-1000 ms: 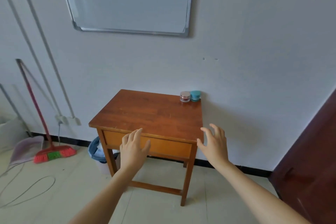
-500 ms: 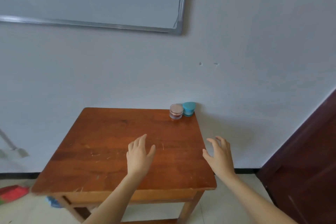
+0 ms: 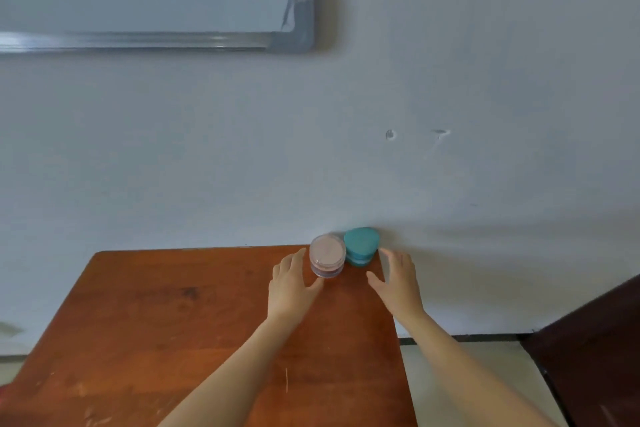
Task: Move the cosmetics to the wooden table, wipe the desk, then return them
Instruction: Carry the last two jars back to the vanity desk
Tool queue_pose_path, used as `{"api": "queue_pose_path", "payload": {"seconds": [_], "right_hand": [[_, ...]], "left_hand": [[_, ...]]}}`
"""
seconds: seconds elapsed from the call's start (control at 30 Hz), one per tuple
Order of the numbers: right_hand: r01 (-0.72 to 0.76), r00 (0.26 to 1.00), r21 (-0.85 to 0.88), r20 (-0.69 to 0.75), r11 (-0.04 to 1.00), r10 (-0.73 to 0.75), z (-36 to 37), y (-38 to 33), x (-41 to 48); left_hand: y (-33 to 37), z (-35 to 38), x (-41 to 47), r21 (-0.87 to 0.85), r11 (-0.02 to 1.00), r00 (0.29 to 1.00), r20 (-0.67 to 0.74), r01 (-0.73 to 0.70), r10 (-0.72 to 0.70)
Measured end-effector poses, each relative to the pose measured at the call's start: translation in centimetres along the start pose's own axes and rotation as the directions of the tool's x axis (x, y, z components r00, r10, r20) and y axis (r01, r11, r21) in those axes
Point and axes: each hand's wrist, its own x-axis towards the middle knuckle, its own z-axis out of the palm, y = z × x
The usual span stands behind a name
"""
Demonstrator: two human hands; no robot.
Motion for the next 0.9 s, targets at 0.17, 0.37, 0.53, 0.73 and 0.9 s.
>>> {"api": "queue_pose_path", "payload": {"seconds": [0.17,0.37,0.53,0.73,0.9], "right_hand": [[-0.001,0.998,0.124,0.056,0.992,-0.006,2.3,0.5,3.6],[-0.024,0.998,0.223,0.066,0.974,0.009,3.8,0.7,6.1],[-0.05,0.998,0.167,0.054,0.985,0.041,3.7,0.5,6.2],[-0.078,0.994,0.14,-0.065,0.987,0.088,1.5,0.3,2.0],[-0.171,0.965,0.132,-0.179,0.976,0.193,-1.4,-1.1,-4.3]], "left_hand": [[0.5,2.4,4.0,0.018,1.0,0.996,0.086,-0.016,0.014],[0.6,4.5,6.2,0.049,0.999,0.992,0.13,-0.006,0.0],[0.3,4.7,6.5,-0.083,0.996,0.992,0.122,-0.011,0.021],[0.2,2.7,4.6,-0.202,0.971,0.985,0.088,-0.127,0.147],[0.1,1.4,1.5,-0.319,0.929,0.961,0.139,-0.186,0.24]]}}
